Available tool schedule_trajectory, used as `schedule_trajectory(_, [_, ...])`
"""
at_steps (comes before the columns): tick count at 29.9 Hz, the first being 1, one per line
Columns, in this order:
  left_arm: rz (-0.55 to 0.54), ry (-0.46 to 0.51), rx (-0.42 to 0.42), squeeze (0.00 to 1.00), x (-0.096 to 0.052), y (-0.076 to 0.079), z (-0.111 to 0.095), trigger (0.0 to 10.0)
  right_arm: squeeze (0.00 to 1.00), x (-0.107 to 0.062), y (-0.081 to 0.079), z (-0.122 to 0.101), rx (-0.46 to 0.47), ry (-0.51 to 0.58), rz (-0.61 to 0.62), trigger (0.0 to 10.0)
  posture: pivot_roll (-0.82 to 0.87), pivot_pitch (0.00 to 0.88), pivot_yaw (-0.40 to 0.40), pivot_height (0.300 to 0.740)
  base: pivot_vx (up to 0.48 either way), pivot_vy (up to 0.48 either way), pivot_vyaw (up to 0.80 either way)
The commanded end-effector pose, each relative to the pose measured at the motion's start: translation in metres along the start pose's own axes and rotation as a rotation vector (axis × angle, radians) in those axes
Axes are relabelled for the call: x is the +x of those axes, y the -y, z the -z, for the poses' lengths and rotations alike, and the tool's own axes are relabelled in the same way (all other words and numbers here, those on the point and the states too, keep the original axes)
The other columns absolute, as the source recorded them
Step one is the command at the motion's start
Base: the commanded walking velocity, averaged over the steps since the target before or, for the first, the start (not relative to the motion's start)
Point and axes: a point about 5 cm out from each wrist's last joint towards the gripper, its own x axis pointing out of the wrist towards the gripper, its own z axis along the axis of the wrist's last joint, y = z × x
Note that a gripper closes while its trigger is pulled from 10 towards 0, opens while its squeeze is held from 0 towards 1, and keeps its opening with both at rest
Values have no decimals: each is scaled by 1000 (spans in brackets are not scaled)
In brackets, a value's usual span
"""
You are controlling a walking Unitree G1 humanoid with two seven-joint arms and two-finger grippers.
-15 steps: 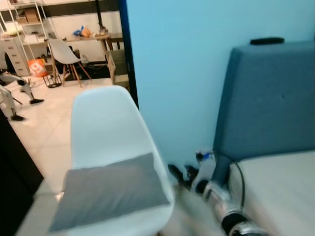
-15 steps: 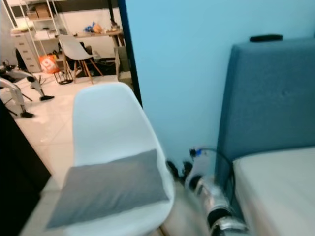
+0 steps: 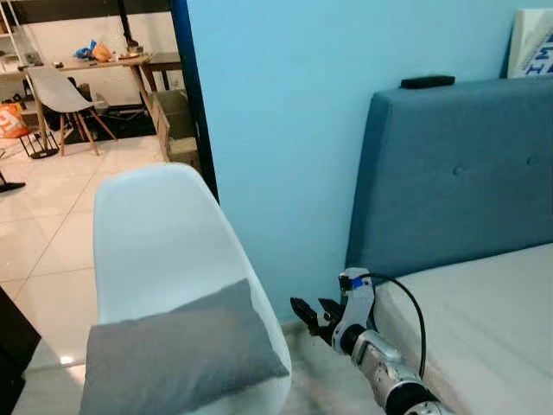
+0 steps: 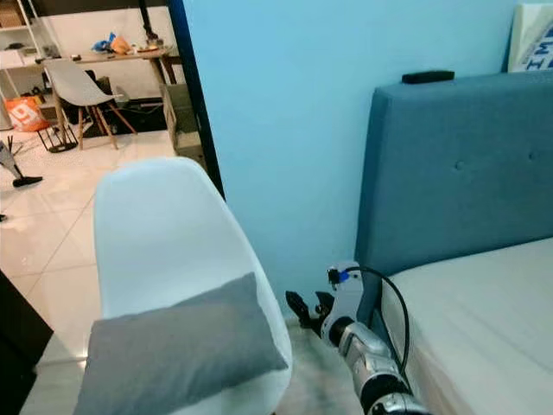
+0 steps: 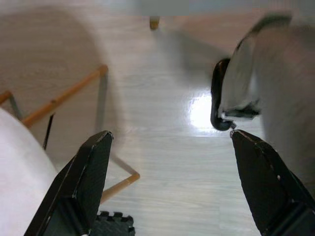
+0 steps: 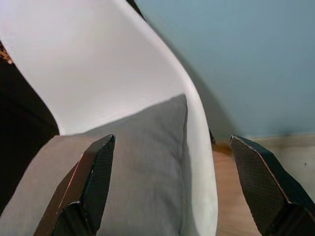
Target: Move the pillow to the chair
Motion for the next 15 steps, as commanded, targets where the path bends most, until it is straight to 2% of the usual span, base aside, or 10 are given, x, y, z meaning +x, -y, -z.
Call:
schedule_trajectory(1, [31, -9, 16, 0, 0, 7, 3, 10000, 0, 0, -2, 7, 4, -34, 1, 10000, -51, 44, -10, 720, 0, 0, 0])
schedule_trajectory(6, [32, -6, 16, 0, 0, 6, 2, 10000, 0, -3, 0, 18, 8, -81, 31, 10000, -50, 42, -11, 740, 0, 0, 0])
schedule_trajectory(10, [36, -1, 17, 0, 0, 7, 0, 10000, 0, -18, 11, 44, 3, -186, 112, 10000, -51, 40, -8, 740, 0, 0, 0])
schedule_trajectory(11, [36, -1, 17, 0, 0, 7, 0, 10000, 0, -18, 11, 44, 3, -186, 112, 10000, -51, 40, -8, 740, 0, 0, 0])
schedule_trajectory(12, [38, 0, 18, 0, 0, 8, 0, 10000, 0, -26, 17, 58, -16, -250, 161, 10000, -51, 40, -8, 740, 0, 0, 0])
schedule_trajectory(13, [38, 0, 18, 0, 0, 8, 0, 10000, 0, -26, 17, 58, -16, -250, 161, 10000, -51, 40, -8, 740, 0, 0, 0])
schedule_trajectory(14, [39, 1, 18, 0, 0, 8, -1, 10000, 0, -33, 21, 66, -45, -296, 191, 10000, -52, 40, -7, 740, 0, 0, 0])
schedule_trajectory(15, [40, 2, 19, 0, 0, 8, -1, 10000, 0, -42, 27, 78, -119, -365, 237, 10000, -53, 38, -7, 740, 0, 0, 0])
